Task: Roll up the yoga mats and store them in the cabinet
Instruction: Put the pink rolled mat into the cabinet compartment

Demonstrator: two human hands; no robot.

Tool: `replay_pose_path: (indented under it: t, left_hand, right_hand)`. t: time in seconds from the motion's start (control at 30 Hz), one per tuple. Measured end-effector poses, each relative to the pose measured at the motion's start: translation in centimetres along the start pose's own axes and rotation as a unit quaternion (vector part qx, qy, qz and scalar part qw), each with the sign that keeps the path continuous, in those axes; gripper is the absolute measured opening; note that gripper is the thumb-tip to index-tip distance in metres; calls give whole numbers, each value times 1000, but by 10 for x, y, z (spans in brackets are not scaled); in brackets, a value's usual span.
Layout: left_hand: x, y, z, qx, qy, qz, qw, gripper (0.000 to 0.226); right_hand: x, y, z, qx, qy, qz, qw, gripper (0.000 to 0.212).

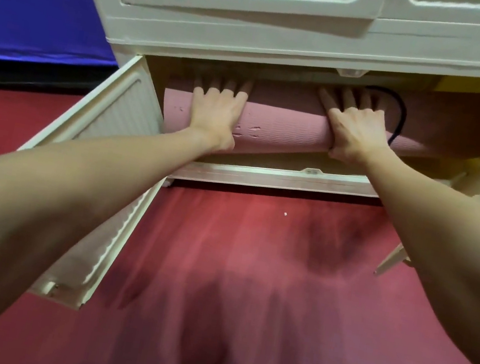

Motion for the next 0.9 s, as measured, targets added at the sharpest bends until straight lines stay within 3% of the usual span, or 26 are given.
replay_pose_path:
  t: [0.23,0.37,0.7,0.9]
  left_hand:
    - [26,-30,-5,-41,12,0,999,111]
    - [21,-55,-3,-42,16,4,999,107]
    - [25,-77,3,-35,21,15,999,99]
    - [30,-92,0,-52,21,12,998,92]
  right_hand:
    - [16,-21,-2,8,-7,27,1000,112]
    - [12,-31,1,34,32,25,999,112]
    - [-24,-49,39,31,-47,-12,998,84]
    - [-49,-66,46,62,-35,-14,997,69]
Point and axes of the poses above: each hand's wrist, its own x-axis towards the middle knuckle, its own y-axis out of the back of the hand, z = x × y, the point moved 8 cm from there along x, towards the middle knuckle, and after that the axes turned 10 degrees about z, right-handed, at the moved point
